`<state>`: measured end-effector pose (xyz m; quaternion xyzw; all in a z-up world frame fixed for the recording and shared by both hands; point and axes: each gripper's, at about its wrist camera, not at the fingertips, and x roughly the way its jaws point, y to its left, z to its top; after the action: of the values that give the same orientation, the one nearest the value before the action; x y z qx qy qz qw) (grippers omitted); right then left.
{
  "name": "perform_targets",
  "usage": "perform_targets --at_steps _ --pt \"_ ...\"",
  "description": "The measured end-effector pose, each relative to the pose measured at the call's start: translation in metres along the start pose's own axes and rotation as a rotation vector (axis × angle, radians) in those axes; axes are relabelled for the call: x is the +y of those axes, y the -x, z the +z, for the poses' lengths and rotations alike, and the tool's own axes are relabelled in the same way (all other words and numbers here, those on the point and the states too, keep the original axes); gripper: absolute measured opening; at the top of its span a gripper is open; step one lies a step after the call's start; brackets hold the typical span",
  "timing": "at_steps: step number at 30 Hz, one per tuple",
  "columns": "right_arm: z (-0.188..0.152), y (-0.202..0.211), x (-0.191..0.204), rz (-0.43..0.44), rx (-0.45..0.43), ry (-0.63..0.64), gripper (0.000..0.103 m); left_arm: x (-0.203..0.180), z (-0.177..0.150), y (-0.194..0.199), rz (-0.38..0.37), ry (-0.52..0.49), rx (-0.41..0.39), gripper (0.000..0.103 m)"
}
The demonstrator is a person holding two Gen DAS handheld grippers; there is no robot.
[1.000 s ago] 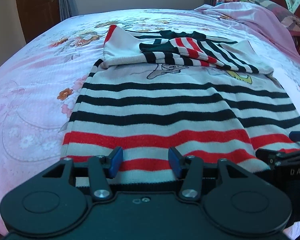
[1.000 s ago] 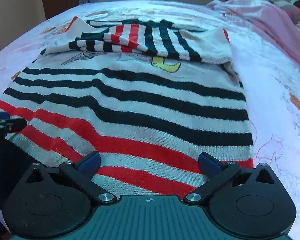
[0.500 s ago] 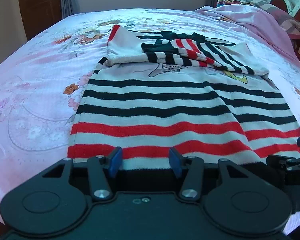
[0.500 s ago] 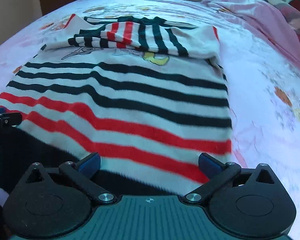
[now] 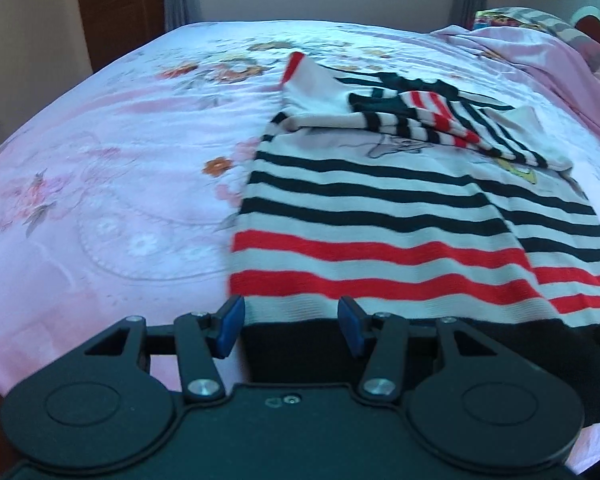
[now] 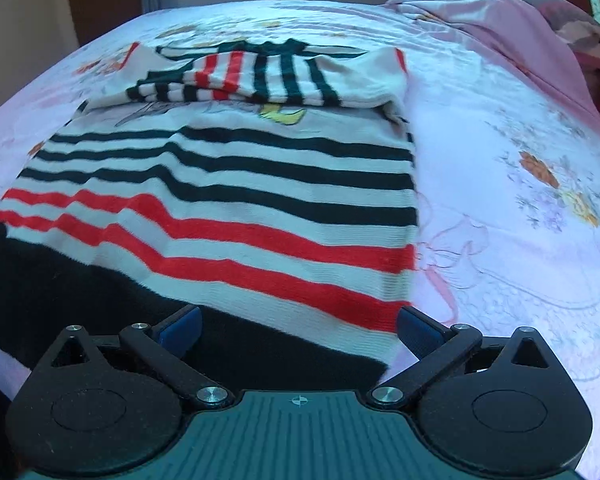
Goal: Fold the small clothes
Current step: 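Move both open tools to the black hem band of the sweater, then close both tools on the black hem band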
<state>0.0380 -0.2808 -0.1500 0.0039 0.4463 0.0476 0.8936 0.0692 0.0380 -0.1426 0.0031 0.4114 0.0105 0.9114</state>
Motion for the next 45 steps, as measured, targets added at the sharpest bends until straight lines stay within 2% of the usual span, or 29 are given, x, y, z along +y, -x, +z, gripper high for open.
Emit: perform_targets --at_steps 4,7,11,13,17,20,22,23,24,25,27,31,35,36,37,38,45 --pt "-0.004 -0.001 -0.010 -0.013 0.016 -0.023 0.103 0.008 -0.006 0.000 0.010 0.005 0.012 0.056" --pt "-0.011 -0.001 -0.020 0.008 0.034 -0.045 0.103 0.013 -0.011 -0.001 0.018 -0.001 0.022 0.059" --pt "-0.015 0.001 -0.026 0.026 0.038 -0.059 0.103 0.021 -0.013 -0.004 -0.018 0.031 0.047 0.057" --pt "-0.018 0.004 -0.027 0.036 0.037 -0.070 0.102 0.024 -0.014 -0.004 -0.047 0.034 0.053 0.050" --pt "-0.023 0.007 -0.027 0.070 0.046 -0.089 0.101 0.027 -0.021 -0.002 -0.094 0.043 0.072 0.050" --pt "-0.026 0.009 -0.023 0.079 0.039 -0.086 0.089 0.025 -0.027 -0.001 -0.132 0.038 0.070 0.037" --pt "-0.027 0.012 -0.022 0.084 0.034 -0.075 0.078 0.024 -0.028 0.000 -0.157 0.048 0.068 0.019" --pt "-0.027 0.014 -0.023 0.090 0.032 -0.079 0.074 0.024 -0.028 0.001 -0.173 0.060 0.069 0.014" --pt "-0.027 0.016 -0.024 0.095 0.032 -0.084 0.065 0.024 -0.028 0.002 -0.185 0.071 0.071 0.009" --pt "-0.026 0.017 -0.025 0.102 0.034 -0.090 0.059 0.023 -0.028 0.002 -0.191 0.077 0.068 0.009" --pt "-0.025 0.019 -0.029 0.118 0.038 -0.108 0.056 0.022 -0.028 0.001 -0.193 0.070 0.069 0.009" --pt "-0.026 0.019 -0.036 0.143 0.053 -0.141 0.056 0.022 -0.029 -0.002 -0.200 0.045 0.081 0.013" --pt "-0.029 0.021 -0.037 0.202 0.085 -0.170 0.056 0.021 -0.030 -0.002 -0.226 0.053 0.085 0.011" --pt "-0.029 0.021 -0.037 0.226 0.094 -0.181 0.045 0.023 -0.030 -0.001 -0.237 0.059 0.086 0.009" --pt "-0.030 0.021 -0.036 0.254 0.109 -0.192 0.018 0.024 -0.030 -0.001 -0.243 0.065 0.085 0.007" --pt "-0.031 0.022 -0.036 0.261 0.112 -0.204 0.011 0.025 -0.030 0.000 -0.248 0.073 0.081 0.007" --pt "-0.015 0.034 -0.035 0.360 0.053 -0.250 0.009 0.022 -0.011 0.017 -0.311 0.090 0.020 0.006"
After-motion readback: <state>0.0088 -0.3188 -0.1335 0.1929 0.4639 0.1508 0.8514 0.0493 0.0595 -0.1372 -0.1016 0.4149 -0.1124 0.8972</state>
